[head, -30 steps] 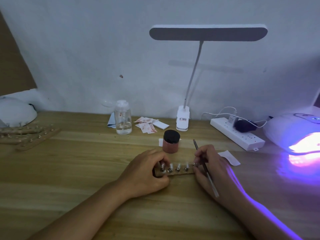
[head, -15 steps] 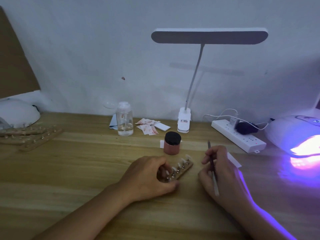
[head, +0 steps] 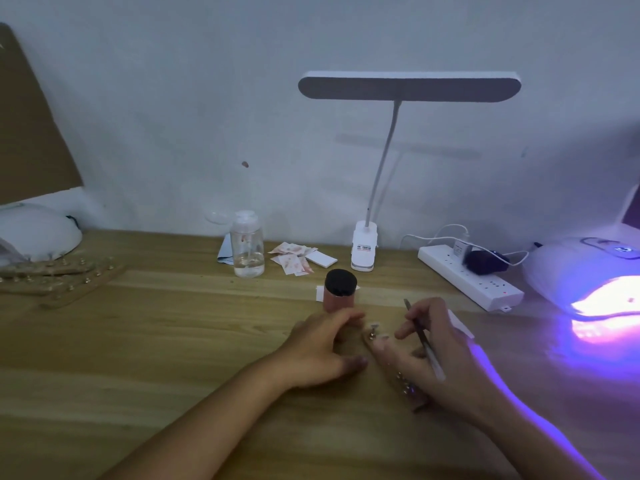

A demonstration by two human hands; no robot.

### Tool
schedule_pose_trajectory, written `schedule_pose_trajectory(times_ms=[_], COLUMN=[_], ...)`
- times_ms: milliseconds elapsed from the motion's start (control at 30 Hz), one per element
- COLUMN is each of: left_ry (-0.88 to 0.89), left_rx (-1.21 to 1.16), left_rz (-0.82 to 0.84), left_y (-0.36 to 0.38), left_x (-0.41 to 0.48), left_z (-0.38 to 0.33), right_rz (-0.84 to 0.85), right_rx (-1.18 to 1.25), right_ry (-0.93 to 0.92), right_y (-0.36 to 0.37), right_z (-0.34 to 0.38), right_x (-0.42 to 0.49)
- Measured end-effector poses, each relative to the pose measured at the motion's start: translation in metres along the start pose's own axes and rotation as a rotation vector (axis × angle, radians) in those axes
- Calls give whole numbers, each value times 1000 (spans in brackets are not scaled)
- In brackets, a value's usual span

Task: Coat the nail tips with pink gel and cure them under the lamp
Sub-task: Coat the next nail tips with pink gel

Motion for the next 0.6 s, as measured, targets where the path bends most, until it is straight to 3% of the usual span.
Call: schedule_pose_trajectory(times_ms=[100,300,467,600], left_ry=[-26,7,-46,-111], left_rx=[-97,38,125,-22], left_rz=[-4,-195,-332,-273], left_y=[5,-8,-19,-16], left_x=[11,7,-2,-2], left_z=[-2,-2,1,14], right_rz=[201,65,30,-93], right_rx=[-3,-20,-261,-382], right_ry=[-11,-80,-176,-270], right_y=[15,1,4,-2], right_z=[-2,2,4,9], right_x=[0,5,1,1])
Point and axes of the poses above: each hand's wrist, its own x-axis towards the middle knuckle, its own y-axis out of the palm, z = x × y, the point moved 10 cm from there along x, towards the middle knuckle, and after that the axes turned 9 degrees about x, right-handed, at the moved point
